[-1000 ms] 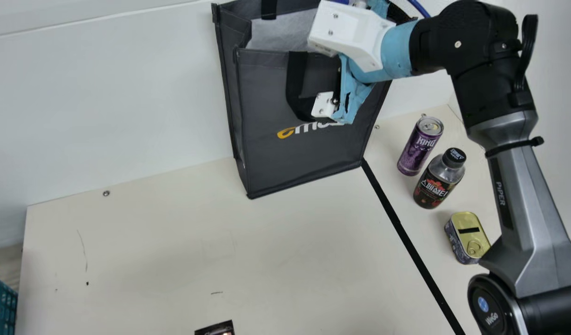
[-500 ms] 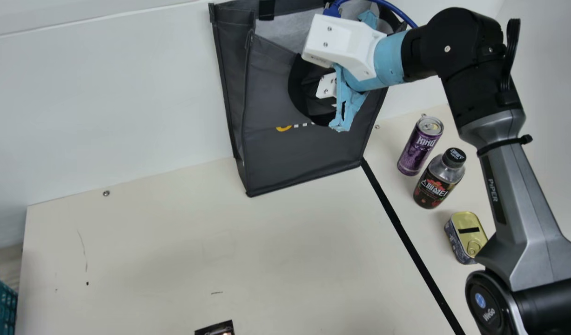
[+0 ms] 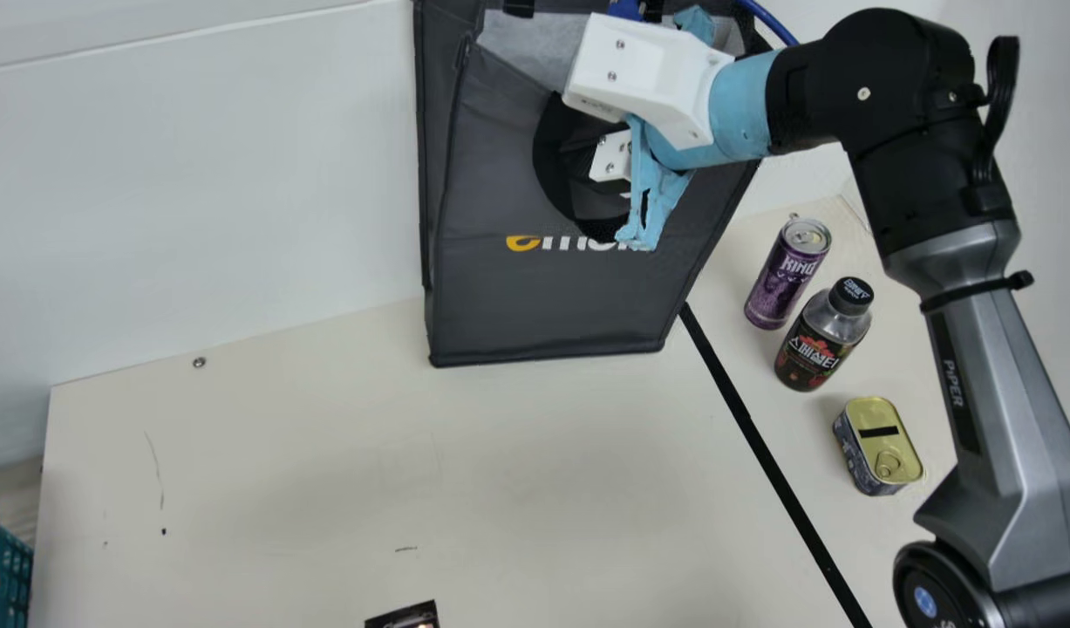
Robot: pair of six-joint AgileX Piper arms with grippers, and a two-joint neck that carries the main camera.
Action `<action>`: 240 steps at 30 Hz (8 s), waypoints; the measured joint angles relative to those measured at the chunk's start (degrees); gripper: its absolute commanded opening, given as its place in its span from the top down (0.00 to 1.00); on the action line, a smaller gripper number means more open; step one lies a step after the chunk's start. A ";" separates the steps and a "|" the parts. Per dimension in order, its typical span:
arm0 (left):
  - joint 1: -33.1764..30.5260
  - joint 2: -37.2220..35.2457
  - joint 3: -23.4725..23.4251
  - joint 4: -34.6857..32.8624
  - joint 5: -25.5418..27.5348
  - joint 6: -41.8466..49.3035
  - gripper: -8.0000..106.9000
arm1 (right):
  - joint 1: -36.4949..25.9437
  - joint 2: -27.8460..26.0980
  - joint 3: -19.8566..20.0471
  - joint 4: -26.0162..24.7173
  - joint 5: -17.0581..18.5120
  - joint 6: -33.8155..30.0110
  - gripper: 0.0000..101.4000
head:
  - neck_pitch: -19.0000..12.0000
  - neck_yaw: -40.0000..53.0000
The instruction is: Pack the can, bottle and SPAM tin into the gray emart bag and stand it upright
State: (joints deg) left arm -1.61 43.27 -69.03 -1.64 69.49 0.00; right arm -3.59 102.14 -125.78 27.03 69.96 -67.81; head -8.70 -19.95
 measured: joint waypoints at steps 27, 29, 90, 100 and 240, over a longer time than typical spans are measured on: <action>0.00 0.00 0.00 0.00 0.00 0.00 0.15 | 4.25 -12.86 5.71 -0.83 -0.02 1.61 1.00 | 0.00 0.09; 0.00 0.00 0.00 0.00 0.00 0.00 0.15 | 4.55 -13.73 6.21 -0.71 -0.02 1.61 1.00 | 0.00 0.09; 0.00 0.00 0.00 0.00 0.00 0.00 0.15 | 27.99 -32.95 36.99 -6.71 -0.17 8.83 0.90 | 0.00 0.09; 0.00 0.00 0.00 0.00 0.00 0.00 0.15 | 32.12 -34.31 37.79 -6.48 -0.04 13.00 0.57 | 0.00 0.09; 0.00 0.00 0.00 0.00 0.00 0.00 0.15 | -5.19 -37.45 20.77 -7.23 -0.13 37.53 0.06 | 0.00 0.00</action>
State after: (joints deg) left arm -1.61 43.27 -69.03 -1.64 69.49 0.00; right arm -8.78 64.69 -105.01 19.80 69.83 -30.29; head -8.70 -19.95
